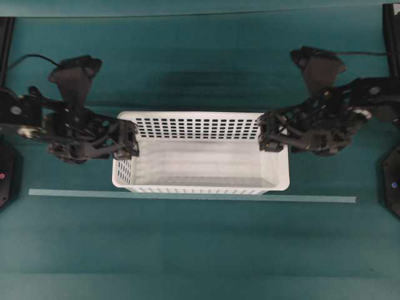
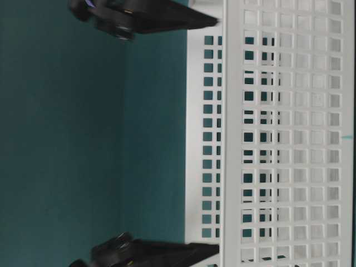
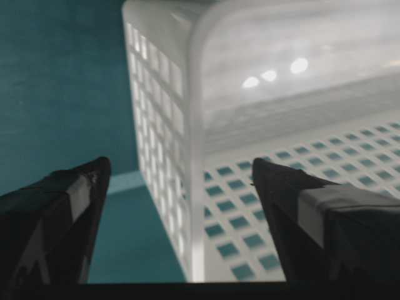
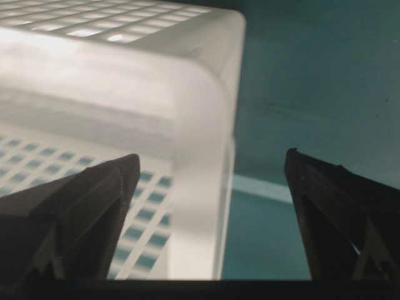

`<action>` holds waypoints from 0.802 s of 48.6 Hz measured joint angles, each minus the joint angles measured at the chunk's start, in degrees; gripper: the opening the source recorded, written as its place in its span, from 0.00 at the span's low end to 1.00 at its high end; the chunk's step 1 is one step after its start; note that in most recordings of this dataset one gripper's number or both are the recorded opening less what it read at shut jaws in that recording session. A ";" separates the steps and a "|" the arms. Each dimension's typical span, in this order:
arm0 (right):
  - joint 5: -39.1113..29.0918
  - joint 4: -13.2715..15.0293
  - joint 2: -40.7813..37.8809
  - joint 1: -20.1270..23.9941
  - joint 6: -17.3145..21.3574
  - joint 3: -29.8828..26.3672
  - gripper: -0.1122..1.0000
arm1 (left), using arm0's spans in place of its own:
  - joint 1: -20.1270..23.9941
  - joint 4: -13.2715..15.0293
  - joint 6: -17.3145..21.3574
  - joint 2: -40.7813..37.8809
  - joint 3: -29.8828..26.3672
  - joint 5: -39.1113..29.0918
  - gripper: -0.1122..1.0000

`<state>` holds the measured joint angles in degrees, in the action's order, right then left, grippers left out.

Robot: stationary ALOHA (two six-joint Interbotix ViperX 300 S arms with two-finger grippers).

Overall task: Lift the white basket with both hands.
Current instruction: 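Lower both grippers onto the basket's end rims and close them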

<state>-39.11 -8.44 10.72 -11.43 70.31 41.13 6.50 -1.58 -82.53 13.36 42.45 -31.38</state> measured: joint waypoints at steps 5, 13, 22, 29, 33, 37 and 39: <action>0.97 0.00 -2.37 0.44 0.26 0.00 0.95 | 0.00 0.00 -0.18 -2.02 0.00 2.29 0.92; 2.11 0.00 -3.60 0.79 0.79 0.00 0.95 | -0.09 0.00 -0.18 -4.31 0.18 4.66 0.92; 2.46 0.00 -3.87 1.58 2.29 -0.09 0.95 | -0.09 0.00 -0.18 -5.45 0.35 5.54 0.92; 2.72 0.00 -4.48 2.02 2.99 0.00 0.95 | -0.09 0.00 -0.18 -6.33 0.35 6.24 0.92; 3.25 0.00 -4.66 2.02 3.08 0.00 0.95 | -0.09 0.09 -0.18 -6.50 0.35 6.42 0.92; 3.69 0.00 -4.75 2.02 3.08 0.00 0.95 | -0.09 0.00 -0.26 -6.50 0.35 6.33 0.92; 3.69 0.00 -4.83 2.02 3.08 0.00 0.95 | -0.09 0.00 -0.26 -6.50 0.35 6.33 0.92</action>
<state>-35.42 -8.44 5.89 -9.40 73.39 41.13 6.42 -1.58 -82.79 6.86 42.80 -25.05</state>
